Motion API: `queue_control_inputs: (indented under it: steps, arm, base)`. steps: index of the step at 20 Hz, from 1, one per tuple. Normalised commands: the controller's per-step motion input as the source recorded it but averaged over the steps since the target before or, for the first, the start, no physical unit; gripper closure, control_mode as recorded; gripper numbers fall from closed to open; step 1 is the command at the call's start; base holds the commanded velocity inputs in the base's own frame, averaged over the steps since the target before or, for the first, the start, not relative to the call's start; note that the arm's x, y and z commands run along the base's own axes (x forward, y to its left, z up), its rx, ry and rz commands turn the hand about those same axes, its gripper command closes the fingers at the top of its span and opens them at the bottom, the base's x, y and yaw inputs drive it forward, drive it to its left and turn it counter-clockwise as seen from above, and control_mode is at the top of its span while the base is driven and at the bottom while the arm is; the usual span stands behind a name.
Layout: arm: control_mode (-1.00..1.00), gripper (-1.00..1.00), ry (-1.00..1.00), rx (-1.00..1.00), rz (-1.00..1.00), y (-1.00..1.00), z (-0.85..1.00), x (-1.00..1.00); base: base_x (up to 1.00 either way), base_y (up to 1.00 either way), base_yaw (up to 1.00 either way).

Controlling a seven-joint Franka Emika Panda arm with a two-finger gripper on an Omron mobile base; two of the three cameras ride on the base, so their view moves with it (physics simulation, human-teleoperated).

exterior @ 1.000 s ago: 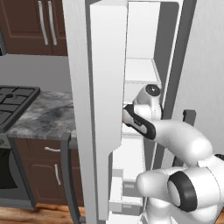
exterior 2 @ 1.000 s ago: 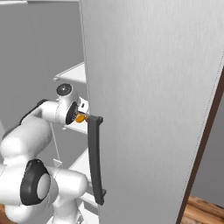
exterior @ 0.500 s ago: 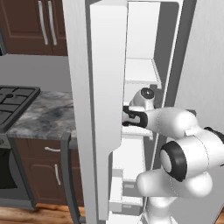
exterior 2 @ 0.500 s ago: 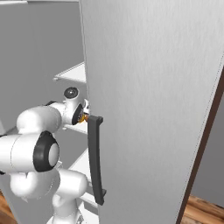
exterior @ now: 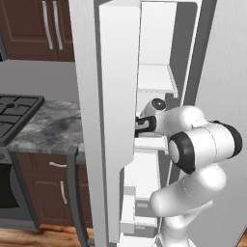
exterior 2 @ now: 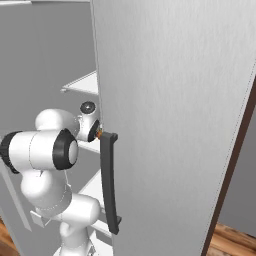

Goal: Take the shrimp and orange from the highest rack and move them to the second highest rack where the tangerine and lemon are located, to maximize freezer space. Close the freezer door after rearranging.

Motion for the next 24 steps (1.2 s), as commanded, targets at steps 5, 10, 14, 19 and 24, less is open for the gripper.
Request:
queue_control_inputs:
  steps: [5, 10, 14, 19, 24]
  arm:
    - [-1.0, 1.0, 0.0, 0.0, 0.0, 0.0, -0.21, 0.34]
    - [-1.0, -1.0, 0.0, 0.0, 0.0, 0.0, -0.21, 0.29]
    - [-1.0, -1.0, 0.0, 0.0, 0.0, 0.0, -0.11, 0.16]
    - [-1.0, -1.0, -0.01, 0.0, -0.03, 0.0, 0.0, 0.01]
    - [-1.0, -1.0, -0.21, 0.0, -0.09, 0.0, 0.25, -0.2]
  base:
    - [0.0, 0.0, 0.0]
    - [0.0, 0.0, 0.0]
    - [0.0, 0.0, 0.0]
    - [0.0, 0.0, 0.0]
    - [0.0, 0.0, 0.0]
